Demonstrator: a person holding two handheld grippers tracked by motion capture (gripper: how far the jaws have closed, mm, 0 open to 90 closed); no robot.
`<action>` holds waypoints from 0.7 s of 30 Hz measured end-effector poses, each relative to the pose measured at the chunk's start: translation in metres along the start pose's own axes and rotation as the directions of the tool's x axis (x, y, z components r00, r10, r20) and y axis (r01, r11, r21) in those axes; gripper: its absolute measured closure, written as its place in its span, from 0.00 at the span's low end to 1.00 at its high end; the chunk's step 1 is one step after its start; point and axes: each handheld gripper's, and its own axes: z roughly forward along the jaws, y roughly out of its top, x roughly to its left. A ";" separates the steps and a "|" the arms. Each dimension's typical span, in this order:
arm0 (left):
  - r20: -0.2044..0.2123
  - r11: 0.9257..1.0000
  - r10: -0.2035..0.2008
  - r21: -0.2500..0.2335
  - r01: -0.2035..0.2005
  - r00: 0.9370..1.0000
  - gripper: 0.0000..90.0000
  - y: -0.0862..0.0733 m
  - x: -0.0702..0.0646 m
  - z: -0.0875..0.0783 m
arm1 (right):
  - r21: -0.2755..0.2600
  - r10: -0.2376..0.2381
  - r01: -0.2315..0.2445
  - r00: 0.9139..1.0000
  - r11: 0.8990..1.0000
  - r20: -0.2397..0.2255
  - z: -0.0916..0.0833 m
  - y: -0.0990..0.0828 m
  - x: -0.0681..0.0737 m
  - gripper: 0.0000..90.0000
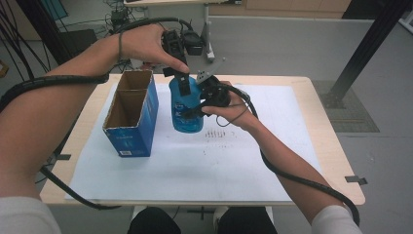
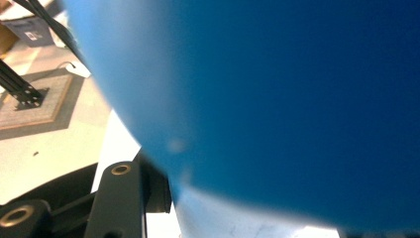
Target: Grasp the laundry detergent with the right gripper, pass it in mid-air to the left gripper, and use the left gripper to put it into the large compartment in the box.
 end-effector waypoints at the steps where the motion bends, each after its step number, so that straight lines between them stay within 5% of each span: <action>1: 0.002 1.000 0.007 0.004 -0.007 1.000 0.06 0.001 -0.001 0.001 | 0.001 -0.005 0.005 1.000 1.000 -0.002 -0.001 0.001 0.001 0.49; 21: 0.068 0.999 0.035 0.033 -0.037 0.997 0.06 0.003 -0.004 0.011 | 0.003 -0.072 0.072 0.997 0.997 -0.029 -0.009 0.009 0.017 0.49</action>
